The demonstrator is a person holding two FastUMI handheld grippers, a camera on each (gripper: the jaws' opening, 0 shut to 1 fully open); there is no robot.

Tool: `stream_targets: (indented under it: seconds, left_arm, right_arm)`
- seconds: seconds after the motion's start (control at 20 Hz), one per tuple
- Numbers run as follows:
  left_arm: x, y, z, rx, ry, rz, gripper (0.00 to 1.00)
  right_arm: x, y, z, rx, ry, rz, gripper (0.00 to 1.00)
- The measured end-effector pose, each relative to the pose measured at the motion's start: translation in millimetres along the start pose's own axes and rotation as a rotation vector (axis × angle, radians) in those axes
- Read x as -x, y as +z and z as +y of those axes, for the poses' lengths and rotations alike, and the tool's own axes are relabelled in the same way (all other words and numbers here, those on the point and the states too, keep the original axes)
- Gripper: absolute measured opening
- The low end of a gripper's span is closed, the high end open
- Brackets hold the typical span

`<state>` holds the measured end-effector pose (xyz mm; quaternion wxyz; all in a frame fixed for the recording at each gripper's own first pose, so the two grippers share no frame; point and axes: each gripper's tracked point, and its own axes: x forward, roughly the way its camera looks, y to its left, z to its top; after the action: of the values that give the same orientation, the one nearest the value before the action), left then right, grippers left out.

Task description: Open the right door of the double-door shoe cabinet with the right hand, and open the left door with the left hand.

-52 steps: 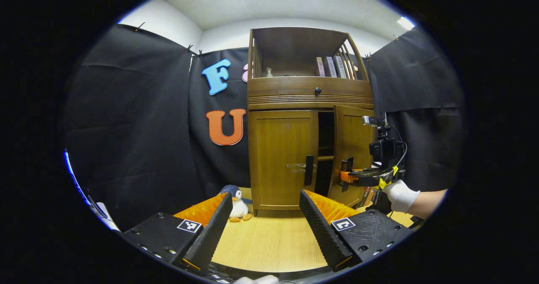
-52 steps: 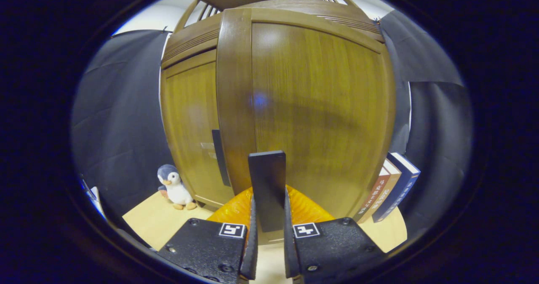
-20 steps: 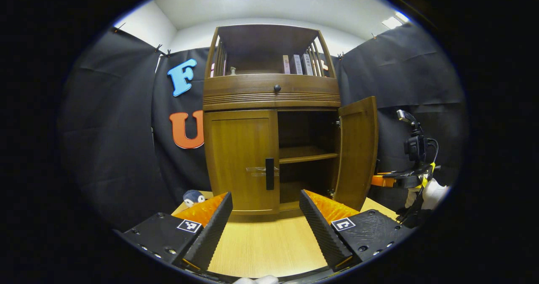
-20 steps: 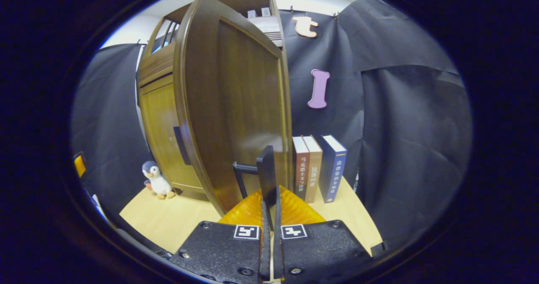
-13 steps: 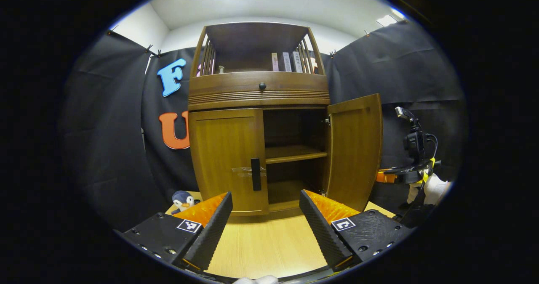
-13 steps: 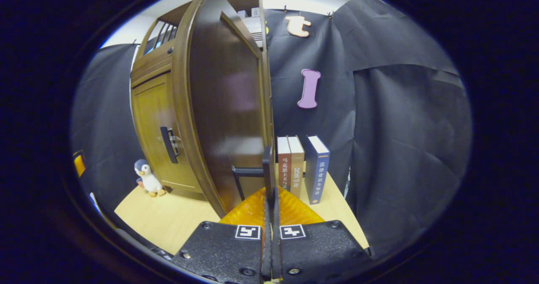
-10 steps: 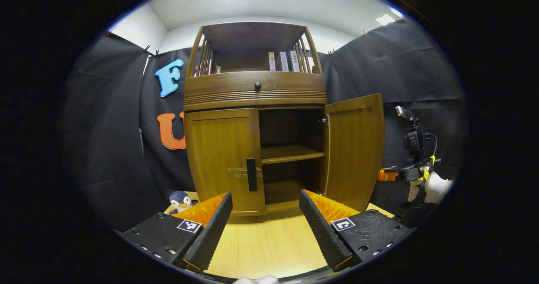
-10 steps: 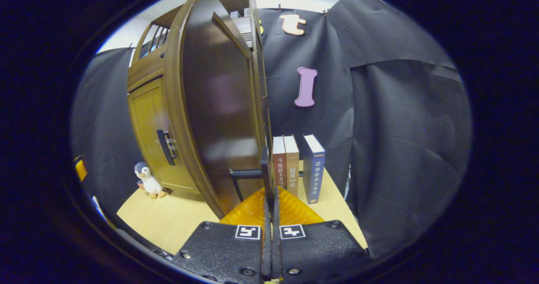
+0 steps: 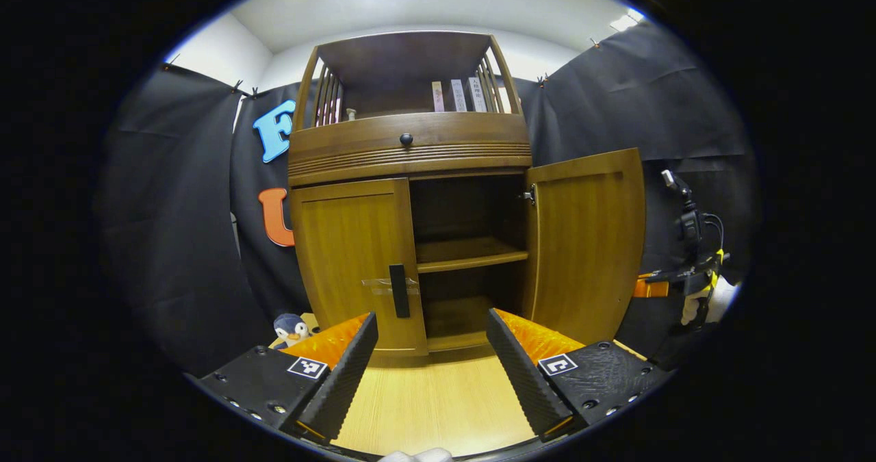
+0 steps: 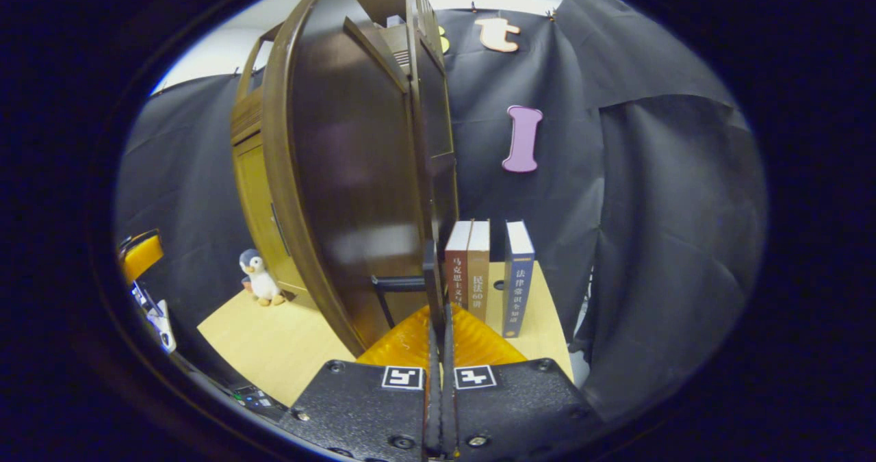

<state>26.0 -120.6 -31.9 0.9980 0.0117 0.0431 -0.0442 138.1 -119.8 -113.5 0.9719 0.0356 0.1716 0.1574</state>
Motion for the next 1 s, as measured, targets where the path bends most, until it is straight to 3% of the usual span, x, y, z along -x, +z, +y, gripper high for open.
stream_targets:
  seconds: [0.2,0.6,0.65,0.8,0.95,1.0]
  left_arm:
    - [-11,12,-15,0.007,0.055,-0.008,0.96]
    - [-19,7,-9,-0.016,0.182,0.033,0.96]
    - [-22,6,-4,-0.02,0.187,0.041,0.96]
    - [-39,0,12,-0.035,0.185,0.054,0.96]
    - [-65,-2,31,-0.04,0.157,0.04,0.96]
    - [-76,-3,38,-0.038,0.145,0.034,0.96]
  right_arm:
    - [0,0,0,0.014,0.082,0.013,0.04]
    - [6,-6,-3,0.074,0.144,0.039,0.09]
    - [8,-9,-7,0.067,0.132,0.048,0.15]
    - [28,-15,-29,0.021,0.046,0.055,0.55]
    - [59,-2,-45,-0.048,-0.104,0.007,0.78]
    - [71,9,-45,-0.076,-0.155,-0.03,0.8]
